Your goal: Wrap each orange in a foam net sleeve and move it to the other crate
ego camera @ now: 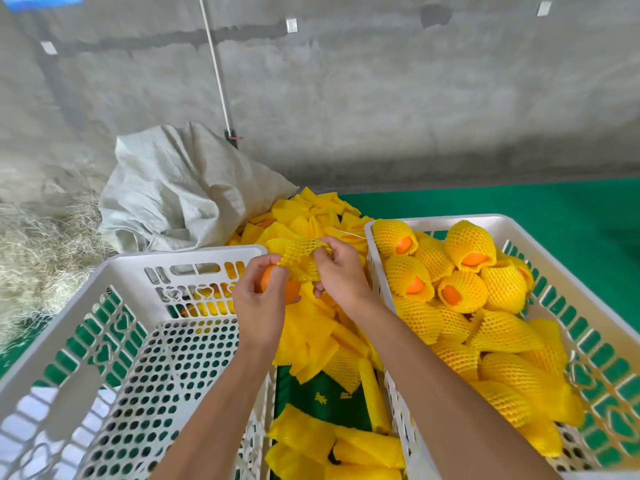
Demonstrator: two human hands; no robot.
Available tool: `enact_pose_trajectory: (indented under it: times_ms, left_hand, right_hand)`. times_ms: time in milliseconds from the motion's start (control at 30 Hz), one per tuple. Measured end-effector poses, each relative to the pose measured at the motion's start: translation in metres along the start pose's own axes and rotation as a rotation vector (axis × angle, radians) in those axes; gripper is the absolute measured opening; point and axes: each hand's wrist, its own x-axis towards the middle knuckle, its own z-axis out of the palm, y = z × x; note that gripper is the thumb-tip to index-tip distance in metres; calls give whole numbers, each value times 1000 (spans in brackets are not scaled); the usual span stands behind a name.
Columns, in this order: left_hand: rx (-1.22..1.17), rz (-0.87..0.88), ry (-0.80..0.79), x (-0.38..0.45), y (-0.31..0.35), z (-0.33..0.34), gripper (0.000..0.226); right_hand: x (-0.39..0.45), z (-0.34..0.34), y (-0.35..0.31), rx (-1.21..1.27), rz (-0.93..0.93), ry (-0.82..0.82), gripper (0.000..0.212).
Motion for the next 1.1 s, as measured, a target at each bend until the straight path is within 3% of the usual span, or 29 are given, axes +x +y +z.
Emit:
enact_pose_trajectory:
  times_ms: [100,233,367,433,533,667,833,967,1033,1100]
  left_hand:
    - [-66,-95,-33,-1,1,0,20]
    - [-10,-118,-116,-9,3,0,54]
    - [11,-99,-102,-12,9,-3,69]
    - [-62,-89,-99,-11,12,-3,60]
    - [-61,-87,-131,-10,12,-3,56]
    - [-94,-262,-239,-6,7,-4,94]
    - [-296,-395,-354,-1,11,-5,64]
    - [-256,-390,-254,1,14,-6,34]
    - [-260,-386,-172,3,13,-7,34]
    - [-290,-374,-104,4,11,-7,49]
  right_hand:
    - [-2,2,-3,-2,31,29,23]
    - [-5,-6,4,-605,-210,247,32]
    - [-3,-10,6,-997,-281,200,31]
    - [-3,-11,2,-1090,-308,160,30]
    - [-7,-8,-4,-1077,-323,114,31]
    - [-13,-11,-7,-879,-350,28,43]
    - [-11,-9,-8,-677,-295,-99,47]
    - [-9,-7,-8,-594,-364,-168,40]
    - [-7,-9,-9,-574,-396,-123,32]
    - [-6,-13,-13,-568,-392,-18,28]
